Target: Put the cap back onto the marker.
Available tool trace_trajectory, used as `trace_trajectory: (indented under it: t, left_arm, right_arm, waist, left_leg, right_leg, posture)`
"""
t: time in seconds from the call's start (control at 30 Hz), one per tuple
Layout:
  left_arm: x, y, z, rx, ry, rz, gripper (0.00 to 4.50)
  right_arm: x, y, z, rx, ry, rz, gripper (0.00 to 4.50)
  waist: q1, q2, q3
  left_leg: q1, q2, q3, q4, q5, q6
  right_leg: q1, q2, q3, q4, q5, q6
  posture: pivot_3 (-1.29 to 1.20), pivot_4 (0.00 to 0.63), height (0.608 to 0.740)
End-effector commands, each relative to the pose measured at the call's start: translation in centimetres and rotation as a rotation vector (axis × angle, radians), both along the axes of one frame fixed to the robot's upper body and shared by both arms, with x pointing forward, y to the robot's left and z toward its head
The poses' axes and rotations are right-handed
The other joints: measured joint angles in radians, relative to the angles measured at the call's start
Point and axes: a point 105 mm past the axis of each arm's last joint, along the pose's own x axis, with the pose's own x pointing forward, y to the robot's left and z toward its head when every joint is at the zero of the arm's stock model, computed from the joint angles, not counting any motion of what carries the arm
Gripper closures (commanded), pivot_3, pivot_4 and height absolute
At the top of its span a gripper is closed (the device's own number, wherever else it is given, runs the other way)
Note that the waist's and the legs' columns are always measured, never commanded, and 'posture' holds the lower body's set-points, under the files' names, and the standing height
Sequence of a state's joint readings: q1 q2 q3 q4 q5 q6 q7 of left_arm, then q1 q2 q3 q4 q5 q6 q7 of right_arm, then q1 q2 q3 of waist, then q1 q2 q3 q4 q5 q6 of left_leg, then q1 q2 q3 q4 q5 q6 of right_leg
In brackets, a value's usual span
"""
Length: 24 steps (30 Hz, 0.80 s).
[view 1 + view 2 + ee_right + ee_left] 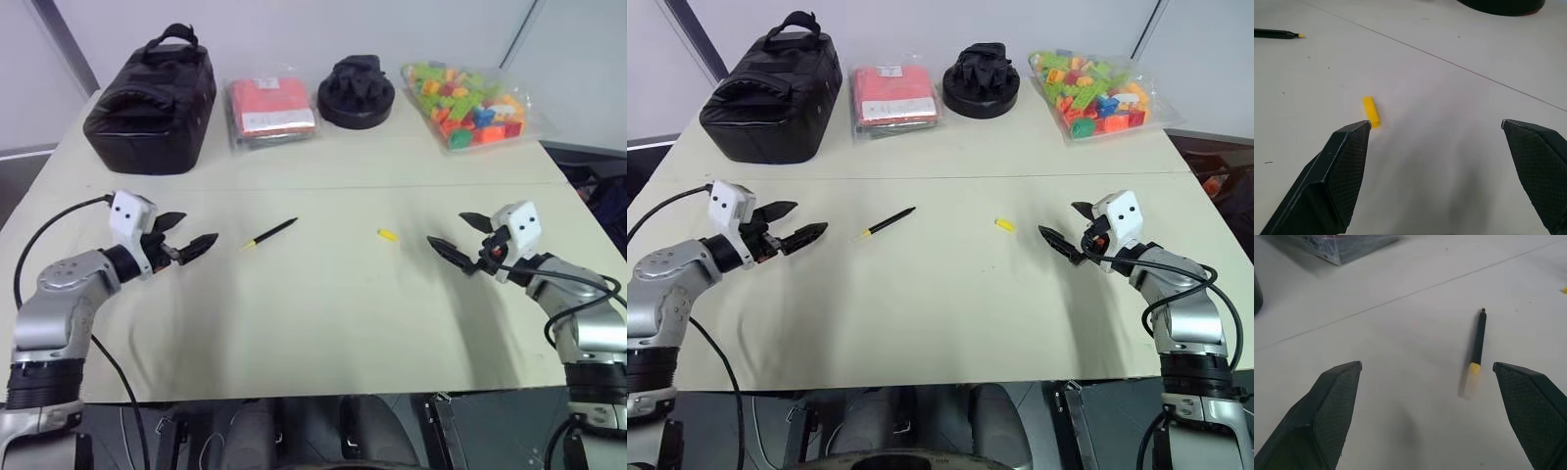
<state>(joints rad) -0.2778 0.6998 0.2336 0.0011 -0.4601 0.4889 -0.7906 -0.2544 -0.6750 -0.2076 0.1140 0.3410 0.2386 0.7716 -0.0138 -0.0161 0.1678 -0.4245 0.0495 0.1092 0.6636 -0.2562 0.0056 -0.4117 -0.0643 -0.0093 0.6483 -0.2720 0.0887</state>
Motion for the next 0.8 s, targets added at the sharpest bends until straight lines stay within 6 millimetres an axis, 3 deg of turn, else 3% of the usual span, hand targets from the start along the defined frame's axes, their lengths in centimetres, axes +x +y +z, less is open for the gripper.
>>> trace_trajectory:
  t: [0.03,0.2,0.4,0.8]
  left_arm:
    - [0.3,-0.2,0.9,0.02,-0.037,-0.027,0.0]
    - [1.1,-0.7,1.2,0.039,-0.05,-0.055,0.0]
    - [2.6,-2.7,1.7,0.072,-0.055,-0.142,0.0]
    - [6.7,-9.0,0.7,0.144,-0.067,-0.317,0.0]
  right_arm:
    - [0.1,0.0,1.5,0.001,-0.055,-0.009,0.07]
    - [-0.1,0.0,1.3,-0.007,-0.048,-0.017,0.07]
    - [-0.4,0.6,1.2,0.009,-0.022,0.01,0.07]
    - [-0.6,3.4,4.0,0.037,-0.041,0.115,0.07]
  waist:
    - [0.0,0.0,0.0]
    - [0.001,0.0,0.0]
    - [0.002,0.0,0.0]
    - [0.005,0.0,0.0]
  left_leg:
    - [0.0,0.0,0.0,0.0,0.0,0.0]
    - [0.0,0.0,0.0,0.0,0.0,0.0]
    - [0.0,0.0,0.0,0.0,0.0,0.0]
    - [-0.001,-0.002,0.0,0.002,0.0,0.0]
  right_leg:
    - [0.0,0.0,0.0,0.0,0.0,0.0]
    - [0.0,0.0,0.0,0.0,0.0,0.0]
    - [0.0,0.001,0.0,0.0,0.0,0.001]
    - [0.0,0.002,0.0,0.0,0.0,0.001]
  posture:
    - [0.0,0.15,0.74]
    - [0.0,0.15,0.74]
    - [0.0,0.15,0.74]
    - [0.0,0.15,0.74]
